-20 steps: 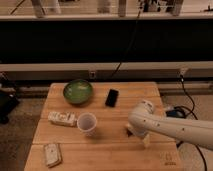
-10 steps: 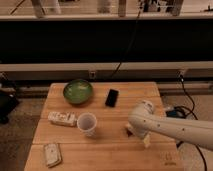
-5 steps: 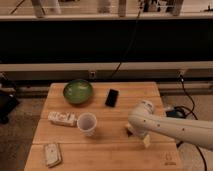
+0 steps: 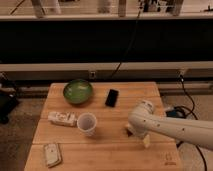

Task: Drag the pepper across the table

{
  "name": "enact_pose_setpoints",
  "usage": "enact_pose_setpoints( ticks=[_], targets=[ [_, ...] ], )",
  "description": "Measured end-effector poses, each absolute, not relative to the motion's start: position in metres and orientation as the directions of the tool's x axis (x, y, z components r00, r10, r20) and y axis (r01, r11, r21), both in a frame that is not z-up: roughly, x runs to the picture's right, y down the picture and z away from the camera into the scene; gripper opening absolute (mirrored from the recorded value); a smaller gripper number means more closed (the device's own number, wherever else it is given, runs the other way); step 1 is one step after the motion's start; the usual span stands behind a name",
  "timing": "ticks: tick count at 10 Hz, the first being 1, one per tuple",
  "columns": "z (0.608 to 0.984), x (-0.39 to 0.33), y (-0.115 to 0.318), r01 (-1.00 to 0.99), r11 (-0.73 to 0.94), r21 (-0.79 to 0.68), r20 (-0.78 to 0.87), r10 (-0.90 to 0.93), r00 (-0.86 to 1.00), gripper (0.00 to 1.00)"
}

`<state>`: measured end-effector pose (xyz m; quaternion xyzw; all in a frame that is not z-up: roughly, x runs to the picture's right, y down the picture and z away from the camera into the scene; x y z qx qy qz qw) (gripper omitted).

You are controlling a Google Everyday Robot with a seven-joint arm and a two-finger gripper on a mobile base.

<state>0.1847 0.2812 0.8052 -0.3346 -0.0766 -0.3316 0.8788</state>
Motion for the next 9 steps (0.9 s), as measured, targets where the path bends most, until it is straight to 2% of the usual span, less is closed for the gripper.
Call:
enact_pose_setpoints(
  ticks=[5,7,9],
  targets=[
    [0.805,0.184,0.281,0.636,0.555,-0.536,0.360,-0.531,0.767,0.80],
    [0.799,0.176,0.271,0.672,0.535,-0.512,0.426,-0.521,0.740,0.80],
    [0.782,0.160,0.242,0.718,0.514,-0.470,0.534,-0.482,0.695,0.80]
  ],
)
